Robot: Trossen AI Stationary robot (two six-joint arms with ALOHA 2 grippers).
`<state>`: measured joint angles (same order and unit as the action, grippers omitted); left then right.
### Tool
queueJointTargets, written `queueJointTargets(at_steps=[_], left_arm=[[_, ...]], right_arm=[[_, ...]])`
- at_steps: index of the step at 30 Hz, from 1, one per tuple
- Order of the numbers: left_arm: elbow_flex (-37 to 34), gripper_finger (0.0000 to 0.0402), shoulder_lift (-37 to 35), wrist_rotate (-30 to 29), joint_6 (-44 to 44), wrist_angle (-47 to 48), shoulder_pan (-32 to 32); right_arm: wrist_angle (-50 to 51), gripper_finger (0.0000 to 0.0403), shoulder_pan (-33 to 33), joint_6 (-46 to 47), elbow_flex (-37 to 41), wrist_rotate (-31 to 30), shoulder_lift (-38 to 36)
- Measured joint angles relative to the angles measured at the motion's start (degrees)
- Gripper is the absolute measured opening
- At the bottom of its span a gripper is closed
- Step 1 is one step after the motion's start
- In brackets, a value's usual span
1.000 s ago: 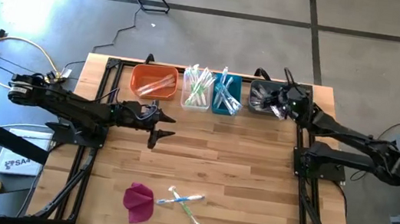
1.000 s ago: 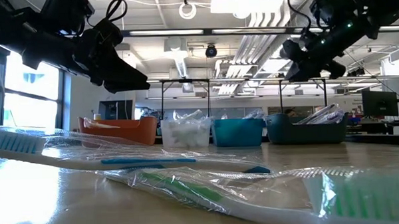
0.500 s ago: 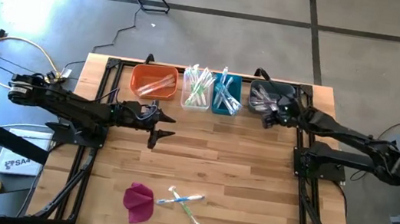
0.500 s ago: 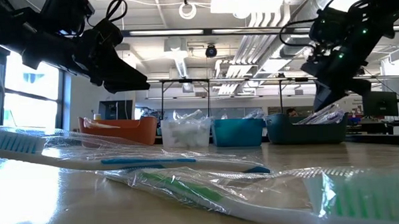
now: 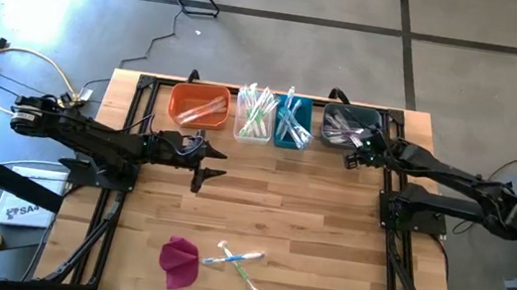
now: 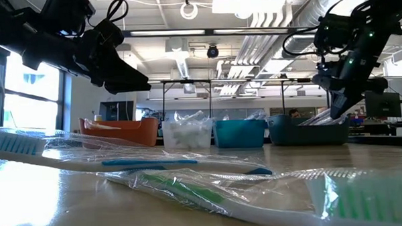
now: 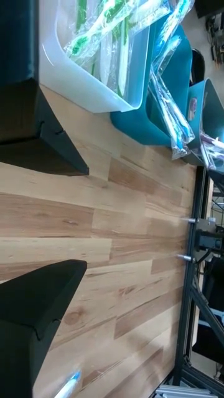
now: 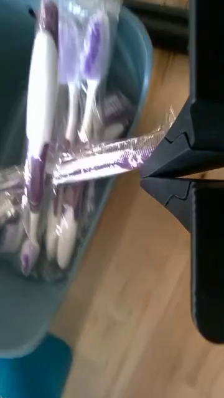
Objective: Pick & Place Toothbrushes
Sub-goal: Put the purple toothbrush into the green bin, then put the blue toothbrush into the blue bin
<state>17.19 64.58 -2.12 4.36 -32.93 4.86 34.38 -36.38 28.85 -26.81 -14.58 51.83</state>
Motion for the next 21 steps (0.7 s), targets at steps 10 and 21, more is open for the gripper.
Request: queueJointTargets(at_steps=[10, 21], left_arm=[[0.0, 0.0228, 0.0, 0.0, 0.0, 0.0, 0.0], [0.0, 0.0228, 0.0, 0.0, 0.0, 0.1, 0.0]], right_arm=[[-0.8, 0.0002, 0.0, 0.0, 0.0, -9.4, 0.0], [-16.5, 0.0002, 0.0, -2.6, 0.0, 1.8, 0.0]])
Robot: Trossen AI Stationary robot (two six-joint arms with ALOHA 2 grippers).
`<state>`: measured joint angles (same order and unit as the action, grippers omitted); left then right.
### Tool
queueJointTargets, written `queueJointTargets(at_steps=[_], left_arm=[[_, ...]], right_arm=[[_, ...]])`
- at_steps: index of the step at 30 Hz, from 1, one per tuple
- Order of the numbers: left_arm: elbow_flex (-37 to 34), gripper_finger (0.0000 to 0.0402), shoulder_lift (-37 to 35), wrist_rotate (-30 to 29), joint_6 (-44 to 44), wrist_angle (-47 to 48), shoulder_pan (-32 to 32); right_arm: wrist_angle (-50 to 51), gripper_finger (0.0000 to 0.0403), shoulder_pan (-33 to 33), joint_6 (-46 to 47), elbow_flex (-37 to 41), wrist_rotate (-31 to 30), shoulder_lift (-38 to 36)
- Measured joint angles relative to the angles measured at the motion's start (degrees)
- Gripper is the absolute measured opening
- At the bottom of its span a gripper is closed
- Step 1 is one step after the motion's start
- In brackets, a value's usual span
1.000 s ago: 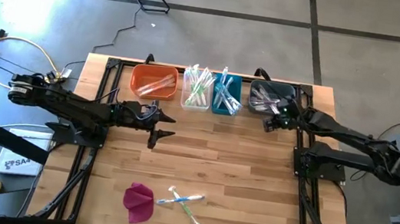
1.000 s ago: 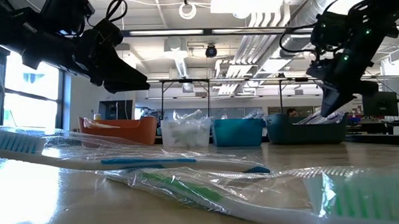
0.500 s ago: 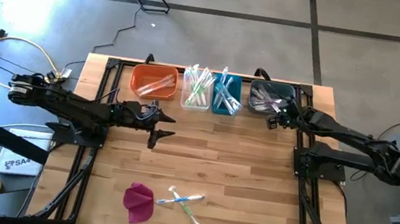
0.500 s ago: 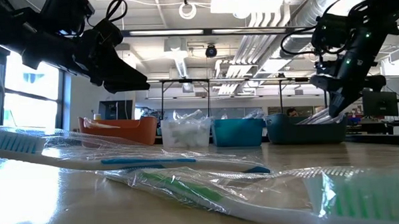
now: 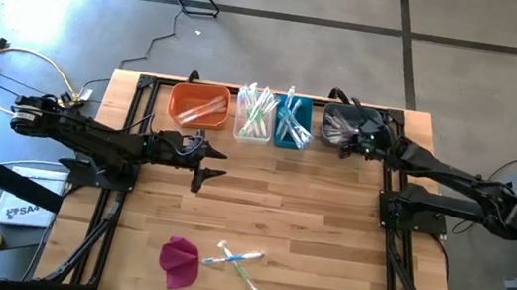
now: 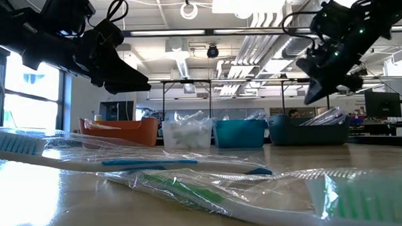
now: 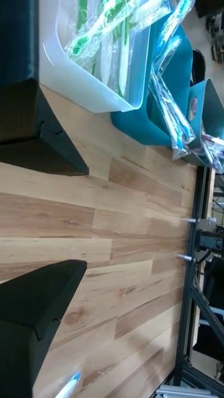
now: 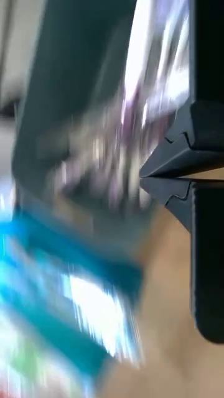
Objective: Pick & Place Toothbrushes
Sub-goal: Put the blue toothbrush into the blue bin
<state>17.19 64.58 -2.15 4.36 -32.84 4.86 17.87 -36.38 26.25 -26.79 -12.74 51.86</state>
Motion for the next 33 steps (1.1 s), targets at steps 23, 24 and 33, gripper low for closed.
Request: queueJointTargets(at_steps=[23, 24, 33], left_arm=[[0.0, 0.0228, 0.0, 0.0, -1.1, 0.0, 0.0], [0.0, 0.0228, 0.0, 0.0, -1.1, 0.0, 0.0], [0.0, 0.0228, 0.0, 0.0, -1.1, 0.0, 0.0]], right_arm=[[-22.7, 0.0002, 29.4, 2.5, 0.0, 5.6, 4.7], [-24.8, 0.0002, 30.6, 2.5, 0.0, 5.0, 5.5], [-45.4, 0.0002, 38.8, -4.1, 0.0, 5.1, 13.9]])
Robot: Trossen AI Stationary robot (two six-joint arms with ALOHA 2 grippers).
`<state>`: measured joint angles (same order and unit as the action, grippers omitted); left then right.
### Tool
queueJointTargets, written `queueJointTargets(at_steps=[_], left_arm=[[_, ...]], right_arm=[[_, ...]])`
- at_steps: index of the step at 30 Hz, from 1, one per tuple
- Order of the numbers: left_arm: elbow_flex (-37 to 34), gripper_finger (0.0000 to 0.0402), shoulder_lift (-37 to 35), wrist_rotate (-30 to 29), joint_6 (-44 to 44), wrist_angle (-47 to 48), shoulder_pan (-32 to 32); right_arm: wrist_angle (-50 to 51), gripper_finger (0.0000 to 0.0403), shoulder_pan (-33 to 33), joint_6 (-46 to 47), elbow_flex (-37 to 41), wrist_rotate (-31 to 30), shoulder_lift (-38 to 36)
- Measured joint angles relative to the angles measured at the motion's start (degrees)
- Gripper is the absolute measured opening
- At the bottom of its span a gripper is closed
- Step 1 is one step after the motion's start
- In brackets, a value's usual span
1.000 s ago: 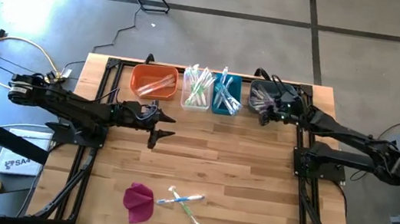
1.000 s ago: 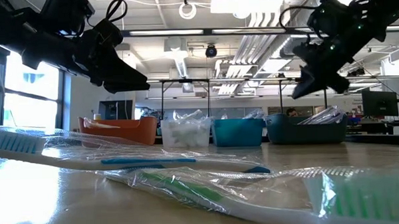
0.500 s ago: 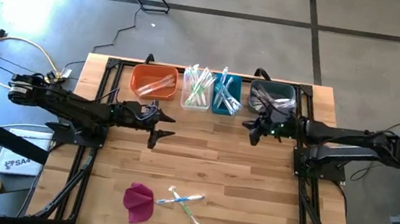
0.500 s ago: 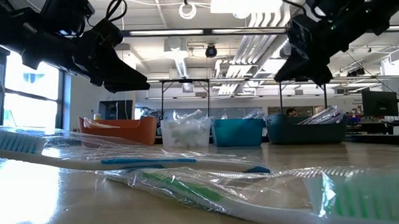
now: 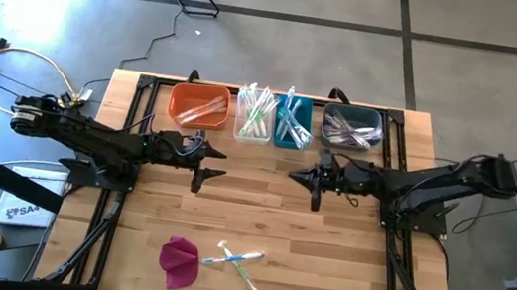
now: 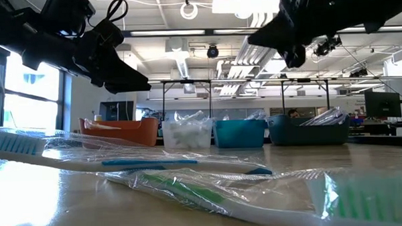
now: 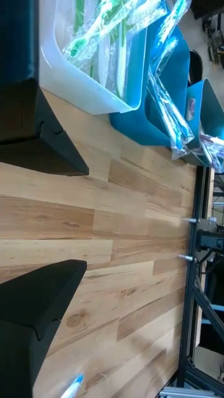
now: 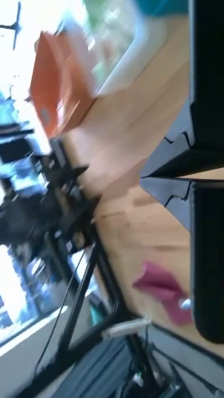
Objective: Pick & Place Toothbrushes
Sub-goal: Put the blue toothbrush into the blue bin
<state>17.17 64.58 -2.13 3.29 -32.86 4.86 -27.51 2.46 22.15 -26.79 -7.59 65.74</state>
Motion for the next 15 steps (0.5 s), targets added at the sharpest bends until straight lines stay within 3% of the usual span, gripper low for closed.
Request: queueJointTargets(at_steps=[7, 15], left_arm=[[0.0, 0.0228, 0.0, 0.0, 0.2, 0.0, 0.0], [0.0, 0.0228, 0.0, 0.0, 0.2, 0.4, 0.0]], right_arm=[[-0.6, 0.0002, 4.0, -5.2, -6.9, 0.0, 8.2], [16.5, 0.0002, 7.4, -15.0, -22.3, 0.0, 19.5]])
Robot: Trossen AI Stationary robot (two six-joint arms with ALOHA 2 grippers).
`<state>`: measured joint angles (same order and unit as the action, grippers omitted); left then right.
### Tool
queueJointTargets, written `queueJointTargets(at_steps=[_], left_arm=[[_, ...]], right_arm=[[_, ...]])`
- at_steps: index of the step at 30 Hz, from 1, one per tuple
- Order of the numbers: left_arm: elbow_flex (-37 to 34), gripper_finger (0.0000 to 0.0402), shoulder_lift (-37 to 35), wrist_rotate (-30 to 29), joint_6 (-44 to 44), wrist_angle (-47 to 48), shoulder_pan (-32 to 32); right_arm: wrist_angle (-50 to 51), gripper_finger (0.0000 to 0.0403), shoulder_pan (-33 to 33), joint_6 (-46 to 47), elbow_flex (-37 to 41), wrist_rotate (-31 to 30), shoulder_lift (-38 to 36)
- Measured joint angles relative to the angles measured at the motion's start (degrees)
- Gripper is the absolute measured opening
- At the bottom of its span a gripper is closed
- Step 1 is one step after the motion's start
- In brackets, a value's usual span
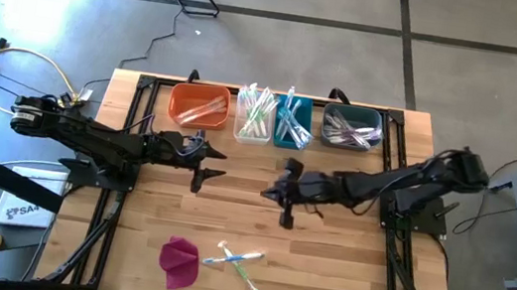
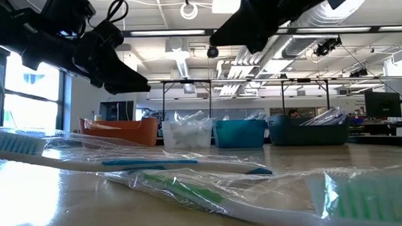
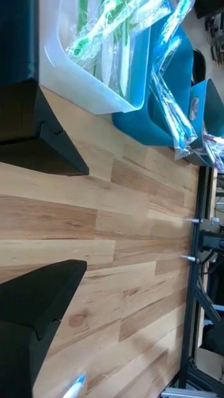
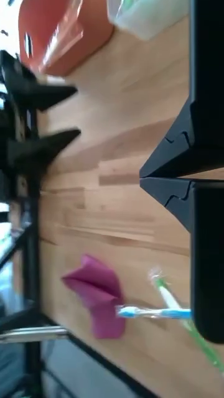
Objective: Pick & Place Toothbrushes
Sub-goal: Put the blue toothbrush into the blue bin
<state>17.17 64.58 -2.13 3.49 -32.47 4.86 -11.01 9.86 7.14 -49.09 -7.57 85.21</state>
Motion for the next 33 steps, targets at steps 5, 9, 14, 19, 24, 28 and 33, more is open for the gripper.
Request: queueJointTargets(at_steps=[5, 9, 14, 19, 24, 28, 33], left_arm=[[0.0, 0.0228, 0.0, 0.0, -0.1, 1.6, 0.0], [0.0, 0.0228, 0.0, 0.0, -0.2, 1.7, 0.0], [0.0, 0.0228, 0.0, 0.0, -0.2, 1.7, 0.0], [0.0, 0.0228, 0.0, 0.0, -0.2, 1.7, 0.0], [0.0, 0.0228, 0.0, 0.0, -0.2, 1.7, 0.0], [0.0, 0.0228, 0.0, 0.0, -0.2, 1.7, 0.0], [0.0, 0.0228, 0.0, 0.0, 0.3, 1.7, 0.0]], right_arm=[[3.3, 0.0002, 1.8, -3.1, -6.5, 2.1, 6.2], [4.5, 0.0003, 3.3, -4.3, -11.0, 5.5, 10.3], [4.9, 0.0003, 5.1, -4.4, -16.0, 10.1, 14.7], [6.0, 0.0003, 6.7, -4.4, -19.5, 12.2, 18.9], [6.8, 0.0003, 8.1, -1.7, -20.1, 12.1, 21.3], [8.5, 0.0003, 9.8, 4.2, -20.1, 10.2, 21.3], [9.5, 0.0002, 13.1, 5.1, -20.1, 5.9, 21.3]])
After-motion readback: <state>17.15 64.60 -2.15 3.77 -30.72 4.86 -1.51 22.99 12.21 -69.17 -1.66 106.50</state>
